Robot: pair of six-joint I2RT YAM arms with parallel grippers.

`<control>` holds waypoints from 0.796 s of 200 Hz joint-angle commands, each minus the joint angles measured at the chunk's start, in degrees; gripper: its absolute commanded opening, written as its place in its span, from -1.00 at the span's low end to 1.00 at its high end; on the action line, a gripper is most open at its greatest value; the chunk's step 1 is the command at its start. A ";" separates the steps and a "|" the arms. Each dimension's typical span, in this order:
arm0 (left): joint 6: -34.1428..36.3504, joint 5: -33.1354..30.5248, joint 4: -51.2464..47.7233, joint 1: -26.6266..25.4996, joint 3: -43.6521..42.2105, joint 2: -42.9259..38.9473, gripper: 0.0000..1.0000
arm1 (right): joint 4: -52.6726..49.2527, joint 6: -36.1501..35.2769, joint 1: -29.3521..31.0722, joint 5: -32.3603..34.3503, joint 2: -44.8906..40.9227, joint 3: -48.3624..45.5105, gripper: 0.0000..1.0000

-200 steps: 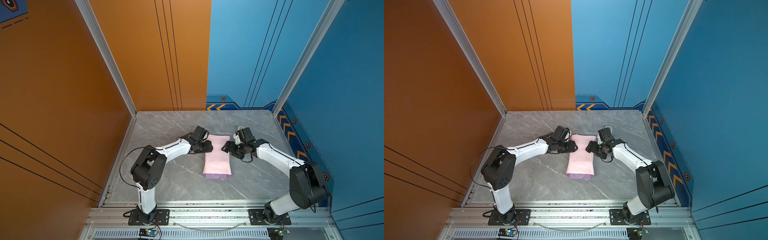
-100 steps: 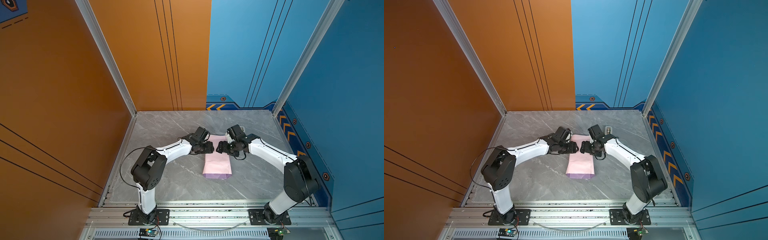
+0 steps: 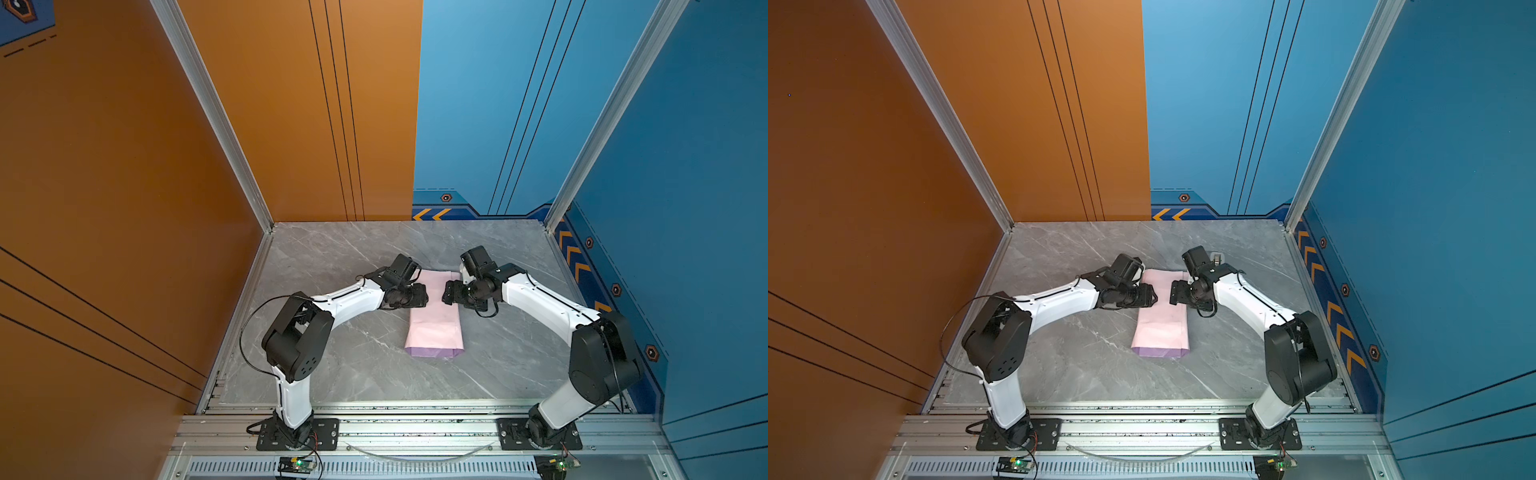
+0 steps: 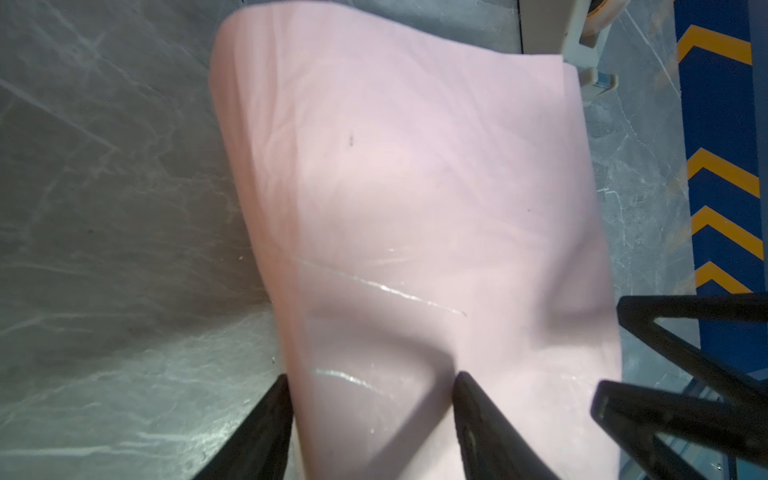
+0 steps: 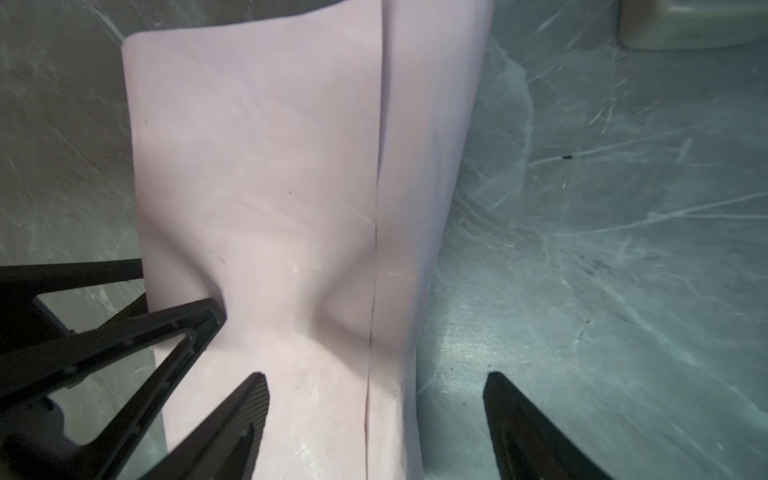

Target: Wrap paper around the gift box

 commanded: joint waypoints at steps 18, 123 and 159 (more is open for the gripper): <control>0.72 -0.28 -1.09 -0.57 0.48 -2.89 0.28 | -1.08 -1.84 1.49 -0.39 3.20 3.67 0.63; -1.01 -0.73 1.28 -0.28 -2.67 -3.73 0.13 | -3.27 -1.69 4.54 3.42 3.68 6.46 0.59; -0.68 -1.20 0.99 -0.28 -2.81 -3.99 0.13 | -2.72 -0.95 2.70 1.39 0.28 2.95 0.64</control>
